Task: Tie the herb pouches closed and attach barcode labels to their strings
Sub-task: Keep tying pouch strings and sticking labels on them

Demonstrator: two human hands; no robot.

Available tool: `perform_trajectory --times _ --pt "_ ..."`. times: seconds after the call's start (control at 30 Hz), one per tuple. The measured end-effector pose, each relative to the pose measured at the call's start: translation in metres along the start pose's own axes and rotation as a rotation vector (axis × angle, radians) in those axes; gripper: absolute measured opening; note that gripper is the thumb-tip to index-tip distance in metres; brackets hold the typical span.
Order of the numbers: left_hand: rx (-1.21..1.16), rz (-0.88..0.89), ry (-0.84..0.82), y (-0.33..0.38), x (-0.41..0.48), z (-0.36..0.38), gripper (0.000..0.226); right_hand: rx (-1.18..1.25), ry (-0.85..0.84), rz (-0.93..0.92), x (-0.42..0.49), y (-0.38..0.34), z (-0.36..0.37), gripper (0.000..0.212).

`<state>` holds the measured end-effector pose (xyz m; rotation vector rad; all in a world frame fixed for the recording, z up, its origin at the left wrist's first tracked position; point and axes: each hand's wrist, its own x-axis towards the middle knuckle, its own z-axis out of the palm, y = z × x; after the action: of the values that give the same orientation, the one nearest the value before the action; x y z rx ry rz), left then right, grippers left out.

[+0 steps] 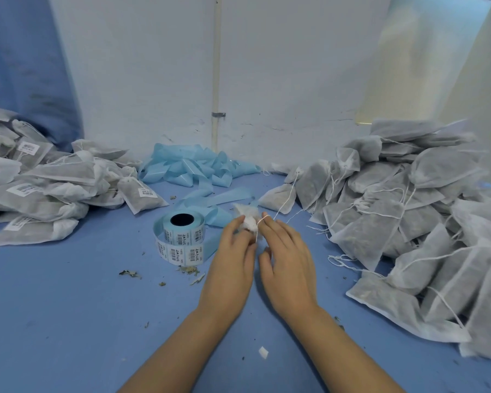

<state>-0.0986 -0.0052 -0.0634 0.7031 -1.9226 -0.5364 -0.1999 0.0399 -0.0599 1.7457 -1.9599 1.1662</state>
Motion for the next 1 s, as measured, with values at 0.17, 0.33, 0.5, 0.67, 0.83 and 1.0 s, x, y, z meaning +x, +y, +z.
perform_trajectory --times 0.17,0.33,0.5,0.67,0.83,1.0 --pt "-0.144 -0.087 -0.120 -0.001 -0.001 0.003 0.019 0.190 0.071 0.060 0.000 0.002 0.002 0.039" --pt "0.108 -0.057 -0.110 -0.004 -0.002 0.001 0.010 0.221 0.115 0.092 0.001 0.007 0.004 0.028" --pt "0.140 0.025 -0.182 -0.001 -0.003 0.001 0.016 0.310 0.126 0.142 0.001 0.010 0.006 0.025" --pt "0.071 -0.089 -0.223 -0.007 -0.001 0.003 0.011 0.555 0.155 0.278 0.002 0.008 0.005 0.030" --pt "-0.026 -0.197 -0.239 -0.013 -0.001 0.005 0.010 0.801 0.148 0.487 0.006 0.013 0.004 0.033" --pt "-0.333 -0.362 -0.081 -0.013 0.003 0.003 0.015 0.934 0.105 0.536 0.010 0.011 0.004 0.031"
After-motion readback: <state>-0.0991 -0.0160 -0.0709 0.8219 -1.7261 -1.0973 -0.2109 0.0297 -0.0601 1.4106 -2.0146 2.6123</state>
